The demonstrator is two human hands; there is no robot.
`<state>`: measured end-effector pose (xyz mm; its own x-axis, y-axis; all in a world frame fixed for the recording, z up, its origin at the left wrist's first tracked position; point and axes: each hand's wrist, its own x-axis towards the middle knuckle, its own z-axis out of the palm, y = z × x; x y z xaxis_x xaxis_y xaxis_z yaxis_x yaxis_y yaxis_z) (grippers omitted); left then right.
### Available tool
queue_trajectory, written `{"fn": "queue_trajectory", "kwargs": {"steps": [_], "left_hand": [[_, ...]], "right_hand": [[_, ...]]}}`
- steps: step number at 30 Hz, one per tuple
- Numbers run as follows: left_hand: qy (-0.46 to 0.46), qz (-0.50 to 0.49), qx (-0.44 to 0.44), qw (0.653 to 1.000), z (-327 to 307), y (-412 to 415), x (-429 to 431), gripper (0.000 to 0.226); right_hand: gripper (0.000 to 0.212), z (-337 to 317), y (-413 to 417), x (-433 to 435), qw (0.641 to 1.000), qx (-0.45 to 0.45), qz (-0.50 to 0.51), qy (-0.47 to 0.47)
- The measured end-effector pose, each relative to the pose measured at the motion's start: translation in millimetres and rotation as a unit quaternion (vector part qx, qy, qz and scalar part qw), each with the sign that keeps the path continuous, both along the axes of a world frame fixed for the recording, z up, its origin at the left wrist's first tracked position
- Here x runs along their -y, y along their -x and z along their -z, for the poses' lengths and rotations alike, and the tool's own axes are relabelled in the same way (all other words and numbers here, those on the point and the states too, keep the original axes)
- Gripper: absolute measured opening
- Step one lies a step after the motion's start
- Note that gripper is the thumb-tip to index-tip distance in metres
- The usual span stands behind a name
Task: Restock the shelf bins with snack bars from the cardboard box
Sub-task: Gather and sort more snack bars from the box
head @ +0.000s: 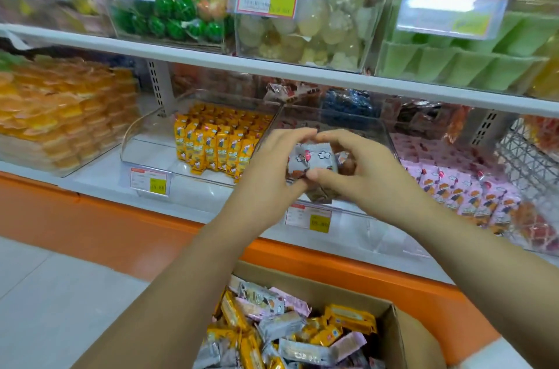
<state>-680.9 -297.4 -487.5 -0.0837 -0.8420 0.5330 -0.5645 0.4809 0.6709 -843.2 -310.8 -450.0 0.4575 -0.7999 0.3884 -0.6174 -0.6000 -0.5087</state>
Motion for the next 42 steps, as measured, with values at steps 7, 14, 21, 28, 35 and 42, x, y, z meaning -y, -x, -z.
{"fn": "queue_trajectory", "kwargs": {"steps": [7, 14, 21, 28, 35, 42], "left_hand": [[-0.016, 0.001, 0.015, 1.000, 18, -15, 40, 0.073], [-0.054, 0.007, 0.020, 0.998, 28, -22, 53, 0.079], [-0.020, -0.138, 0.018, 0.990, 32, -51, 66, 0.042], [-0.047, -0.129, -0.001, 0.991, 48, -52, 73, 0.033], [-0.033, -0.141, 0.018, 0.989, 53, -43, 74, 0.031], [-0.021, -0.146, 0.034, 0.989, 57, -42, 66, 0.028]], "right_hand": [[0.042, 16, -23, 51, 0.996, -0.069, 0.026, 0.045], [0.031, 31, -32, 84, 0.996, -0.082, 0.013, 0.010], [0.039, 64, -17, 139, 0.990, -0.085, 0.078, -0.087], [0.051, 91, -36, 160, 0.982, -0.155, 0.081, -0.069], [0.048, 94, -39, 157, 0.977, -0.183, 0.110, -0.010], [0.057, 81, -28, 143, 0.978, -0.174, 0.115, 0.010]]}}
